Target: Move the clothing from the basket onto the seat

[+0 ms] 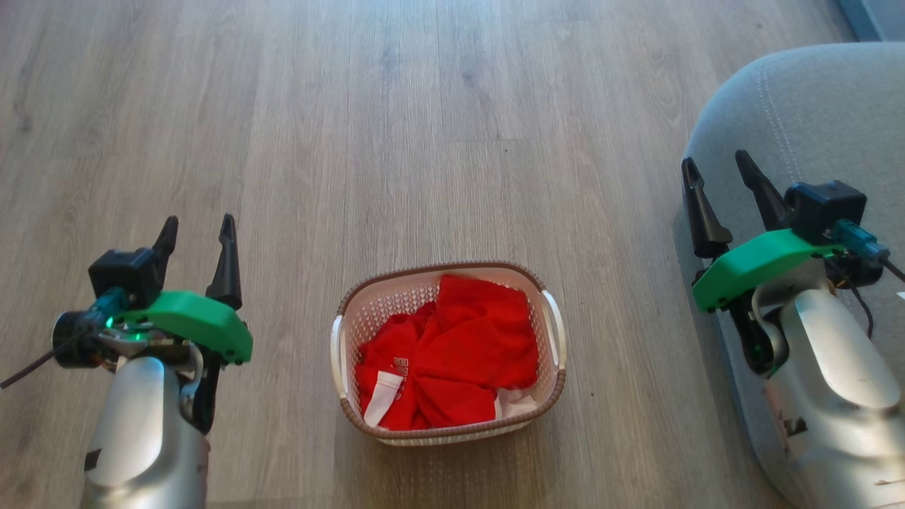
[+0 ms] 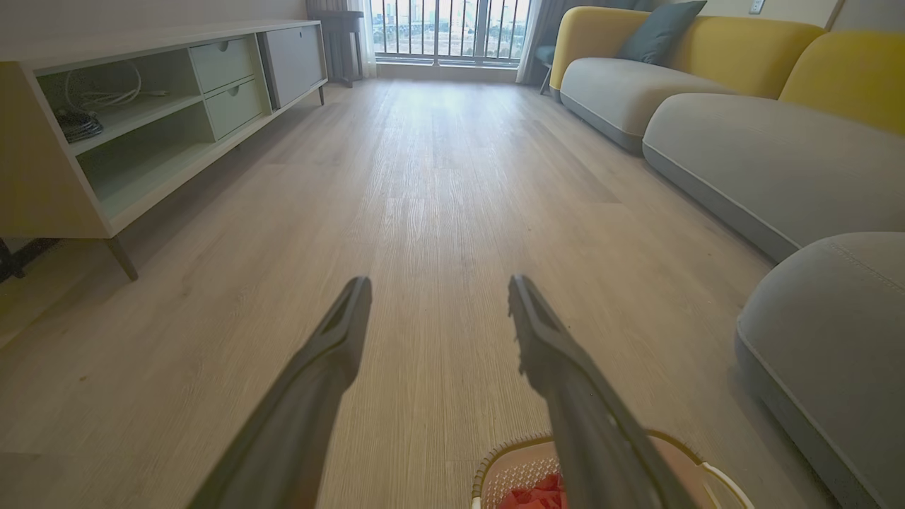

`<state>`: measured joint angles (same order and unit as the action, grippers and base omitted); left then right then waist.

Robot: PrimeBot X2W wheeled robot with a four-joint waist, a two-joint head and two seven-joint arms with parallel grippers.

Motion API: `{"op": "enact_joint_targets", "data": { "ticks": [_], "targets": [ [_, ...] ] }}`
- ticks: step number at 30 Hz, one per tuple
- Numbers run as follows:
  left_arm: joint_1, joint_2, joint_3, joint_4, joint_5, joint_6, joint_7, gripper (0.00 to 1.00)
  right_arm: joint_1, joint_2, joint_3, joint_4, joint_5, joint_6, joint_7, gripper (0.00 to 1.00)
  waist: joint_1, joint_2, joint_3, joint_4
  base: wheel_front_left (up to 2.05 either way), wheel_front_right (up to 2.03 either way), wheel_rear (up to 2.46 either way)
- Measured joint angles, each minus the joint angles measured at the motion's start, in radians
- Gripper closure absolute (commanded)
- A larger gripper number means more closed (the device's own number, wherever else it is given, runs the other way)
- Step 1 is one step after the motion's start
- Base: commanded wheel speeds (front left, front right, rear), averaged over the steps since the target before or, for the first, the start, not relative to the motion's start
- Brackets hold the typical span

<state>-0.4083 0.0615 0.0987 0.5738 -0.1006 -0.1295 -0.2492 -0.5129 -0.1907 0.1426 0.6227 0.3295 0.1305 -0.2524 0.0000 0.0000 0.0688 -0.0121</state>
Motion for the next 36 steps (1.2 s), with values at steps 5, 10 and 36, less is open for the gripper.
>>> {"op": "enact_joint_targets", "data": {
  "ticks": [5, 10, 36],
  "targets": [
    [0.000, -0.004, 0.000, -0.001, 0.005, 0.000, 0.000, 0.00, -0.001, 0.000, -0.006, -0.020, -0.005, 0.000, 0.000, 0.00, 0.0000, 0.0000, 0.026, -0.002, 0.00, 0.00, 0.00],
    [0.000, -0.013, -0.012, -0.007, 0.003, 0.000, 0.000, 0.00, -0.024, 0.003, -0.019, -0.058, -0.028, 0.000, 0.000, 0.00, 0.0000, 0.0000, 0.077, -0.004, 0.00, 0.00, 0.00],
    [-0.208, -0.004, -0.406, -0.002, -0.055, 0.000, -0.003, 0.00, -0.279, 0.072, -0.048, -0.253, -0.146, 0.000, -0.003, 0.00, 0.0003, -0.0001, 0.574, -0.088, 0.00, 0.00, 0.00]
  ]
}}
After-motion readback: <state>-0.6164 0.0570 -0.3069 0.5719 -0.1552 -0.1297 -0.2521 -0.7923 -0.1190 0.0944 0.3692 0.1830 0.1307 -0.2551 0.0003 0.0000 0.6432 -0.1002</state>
